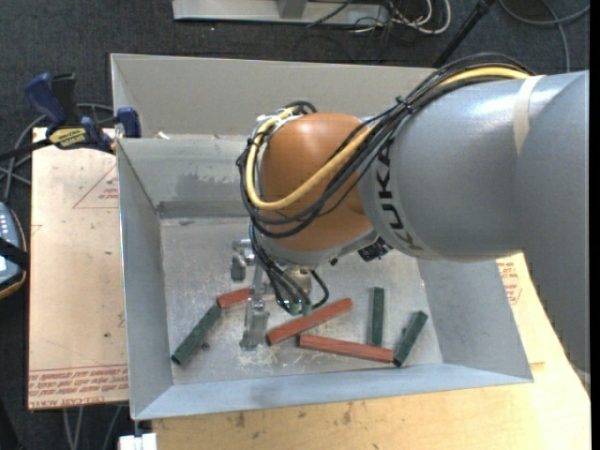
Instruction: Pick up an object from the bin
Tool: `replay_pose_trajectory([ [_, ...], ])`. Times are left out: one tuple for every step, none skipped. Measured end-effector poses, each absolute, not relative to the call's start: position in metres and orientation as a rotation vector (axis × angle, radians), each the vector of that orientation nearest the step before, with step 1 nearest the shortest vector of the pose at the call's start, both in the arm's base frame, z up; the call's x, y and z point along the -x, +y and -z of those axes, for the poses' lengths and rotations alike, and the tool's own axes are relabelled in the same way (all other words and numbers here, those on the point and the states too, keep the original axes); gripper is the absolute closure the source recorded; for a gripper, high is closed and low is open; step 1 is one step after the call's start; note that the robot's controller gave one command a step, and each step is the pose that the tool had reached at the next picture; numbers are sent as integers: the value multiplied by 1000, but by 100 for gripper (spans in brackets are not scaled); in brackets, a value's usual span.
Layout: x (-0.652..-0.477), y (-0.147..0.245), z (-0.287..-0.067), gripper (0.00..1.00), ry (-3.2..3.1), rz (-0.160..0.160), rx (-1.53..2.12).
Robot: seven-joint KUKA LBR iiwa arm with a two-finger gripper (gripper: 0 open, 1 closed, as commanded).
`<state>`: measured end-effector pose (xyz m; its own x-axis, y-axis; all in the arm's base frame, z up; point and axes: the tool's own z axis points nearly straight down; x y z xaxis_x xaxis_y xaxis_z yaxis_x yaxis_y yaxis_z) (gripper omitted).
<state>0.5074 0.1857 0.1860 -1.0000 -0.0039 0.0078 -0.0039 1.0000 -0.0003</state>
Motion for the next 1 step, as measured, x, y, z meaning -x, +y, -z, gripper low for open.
replay_pose_trajectory([
  [-540,165,-66,0,-3121,0,-319],
])
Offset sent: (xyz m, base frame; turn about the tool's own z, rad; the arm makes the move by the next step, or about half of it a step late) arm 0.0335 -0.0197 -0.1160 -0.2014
